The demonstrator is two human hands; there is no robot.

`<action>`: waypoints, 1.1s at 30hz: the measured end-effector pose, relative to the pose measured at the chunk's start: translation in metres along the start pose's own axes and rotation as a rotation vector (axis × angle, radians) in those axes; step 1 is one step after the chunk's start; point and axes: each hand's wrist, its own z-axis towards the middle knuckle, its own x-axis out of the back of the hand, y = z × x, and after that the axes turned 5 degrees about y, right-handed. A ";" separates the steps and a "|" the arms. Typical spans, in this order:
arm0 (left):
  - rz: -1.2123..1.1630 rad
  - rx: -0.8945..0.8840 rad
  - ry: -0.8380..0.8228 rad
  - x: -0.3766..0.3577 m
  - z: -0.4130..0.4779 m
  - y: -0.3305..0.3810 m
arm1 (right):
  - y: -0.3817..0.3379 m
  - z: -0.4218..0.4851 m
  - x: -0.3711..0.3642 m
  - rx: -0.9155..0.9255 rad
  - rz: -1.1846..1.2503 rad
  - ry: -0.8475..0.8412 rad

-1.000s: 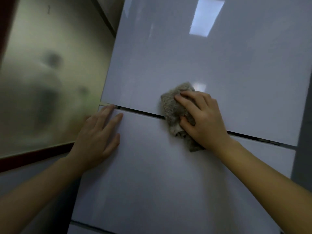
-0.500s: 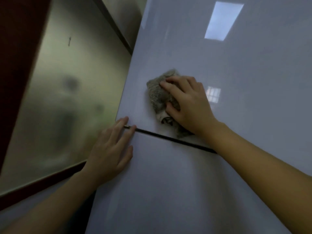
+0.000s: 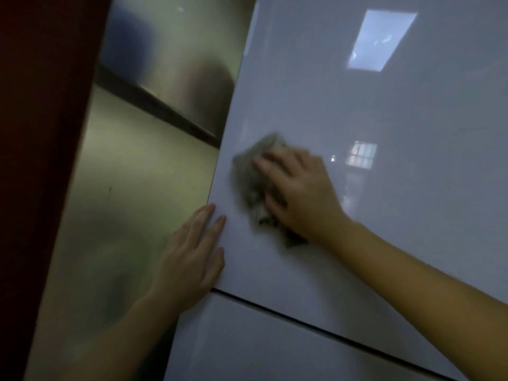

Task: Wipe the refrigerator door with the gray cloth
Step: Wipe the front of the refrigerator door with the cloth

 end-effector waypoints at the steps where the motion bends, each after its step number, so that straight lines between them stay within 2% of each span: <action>1: 0.003 -0.009 -0.001 -0.001 -0.002 0.000 | -0.010 -0.015 -0.003 0.093 0.028 -0.034; 3: 0.002 -0.033 -0.005 -0.002 -0.007 0.000 | -0.025 -0.043 -0.006 0.274 0.085 -0.091; 5: 0.001 -0.030 -0.021 -0.001 -0.007 0.001 | -0.024 -0.053 -0.004 0.344 0.125 -0.098; 11: 0.005 0.047 -0.070 0.009 0.014 0.008 | 0.038 0.008 0.016 0.150 0.059 0.036; 16: 0.001 0.094 -0.080 0.021 0.048 0.013 | 0.086 0.068 0.034 -0.038 0.021 0.036; 18: -0.017 0.115 -0.085 0.024 0.053 0.015 | 0.079 0.065 0.028 0.005 0.048 0.013; 23: 0.007 0.122 -0.132 0.029 0.057 0.022 | 0.032 0.035 0.007 0.278 0.184 -0.129; 27: 0.020 0.113 -0.178 0.039 0.066 0.017 | 0.054 0.065 0.013 0.218 0.152 -0.093; 33: 0.004 0.140 -0.125 0.054 0.129 0.018 | 0.139 0.142 0.042 0.116 0.061 -0.034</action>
